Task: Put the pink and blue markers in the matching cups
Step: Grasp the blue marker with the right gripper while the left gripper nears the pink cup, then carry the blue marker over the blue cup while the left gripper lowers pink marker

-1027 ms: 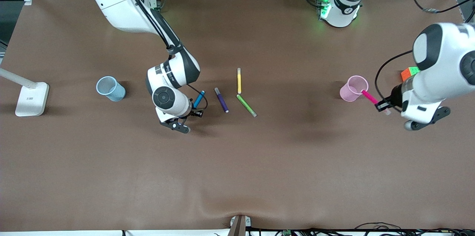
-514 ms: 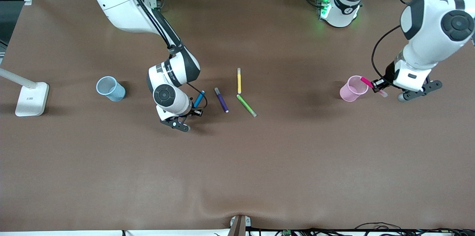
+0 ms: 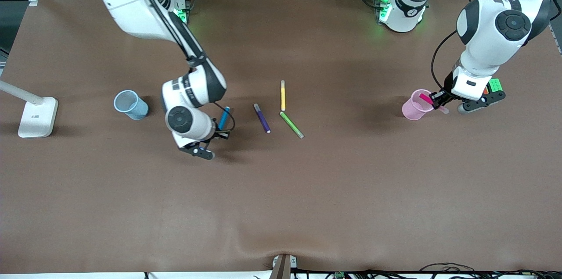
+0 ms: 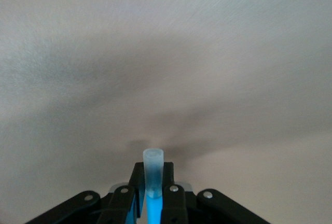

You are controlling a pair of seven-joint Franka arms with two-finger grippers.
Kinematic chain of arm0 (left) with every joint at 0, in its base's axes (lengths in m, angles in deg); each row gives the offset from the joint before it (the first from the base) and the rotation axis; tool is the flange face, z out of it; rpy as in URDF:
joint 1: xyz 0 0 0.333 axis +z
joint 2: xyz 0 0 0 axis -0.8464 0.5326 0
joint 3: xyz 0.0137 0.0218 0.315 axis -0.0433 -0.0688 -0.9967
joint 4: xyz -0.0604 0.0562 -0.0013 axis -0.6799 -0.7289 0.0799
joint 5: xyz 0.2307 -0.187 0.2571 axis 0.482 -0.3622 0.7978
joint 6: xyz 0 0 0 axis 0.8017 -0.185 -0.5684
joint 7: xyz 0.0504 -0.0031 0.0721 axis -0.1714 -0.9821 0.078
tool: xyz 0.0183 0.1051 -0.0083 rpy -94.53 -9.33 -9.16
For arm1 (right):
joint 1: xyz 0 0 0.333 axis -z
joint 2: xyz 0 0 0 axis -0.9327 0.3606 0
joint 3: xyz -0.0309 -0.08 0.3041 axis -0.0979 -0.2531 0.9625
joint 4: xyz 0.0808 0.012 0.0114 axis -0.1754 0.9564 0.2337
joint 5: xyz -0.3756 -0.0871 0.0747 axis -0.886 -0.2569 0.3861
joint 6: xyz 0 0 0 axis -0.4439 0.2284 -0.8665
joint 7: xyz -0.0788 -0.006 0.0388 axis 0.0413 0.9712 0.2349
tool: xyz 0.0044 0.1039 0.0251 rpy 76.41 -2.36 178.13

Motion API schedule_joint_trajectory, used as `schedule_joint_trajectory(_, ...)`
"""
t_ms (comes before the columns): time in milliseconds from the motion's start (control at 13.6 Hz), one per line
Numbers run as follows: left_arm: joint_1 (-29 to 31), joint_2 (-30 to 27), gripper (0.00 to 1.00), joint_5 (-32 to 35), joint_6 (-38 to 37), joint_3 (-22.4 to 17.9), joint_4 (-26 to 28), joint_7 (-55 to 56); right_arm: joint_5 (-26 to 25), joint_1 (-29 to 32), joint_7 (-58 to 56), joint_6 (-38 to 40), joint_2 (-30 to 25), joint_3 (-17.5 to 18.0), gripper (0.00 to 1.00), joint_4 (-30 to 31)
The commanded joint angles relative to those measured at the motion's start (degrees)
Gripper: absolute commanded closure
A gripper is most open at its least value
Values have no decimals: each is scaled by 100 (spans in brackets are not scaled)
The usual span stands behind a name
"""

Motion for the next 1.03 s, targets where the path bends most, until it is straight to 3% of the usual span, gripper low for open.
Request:
schedule_joint_trajectory(0,183,-297,100,379,611,16,575,-74,60,617,-1478,1031,-954,72,100,71)
schedule_joint_trajectory(147,420,-306,100,530,894,25,786,-74,69,1004,-2411,1542,-1315,72,100,45)
schedule_joint_trajectory(514,421,-298,100,530,1045,42,946,5,122,1910,-4266,2379,-1580,81,100,-201)
schedule_joint_trajectory(954,377,71,100,521,1325,253,946,225,824,2806,-6595,3143,-1871,46,100,-166)
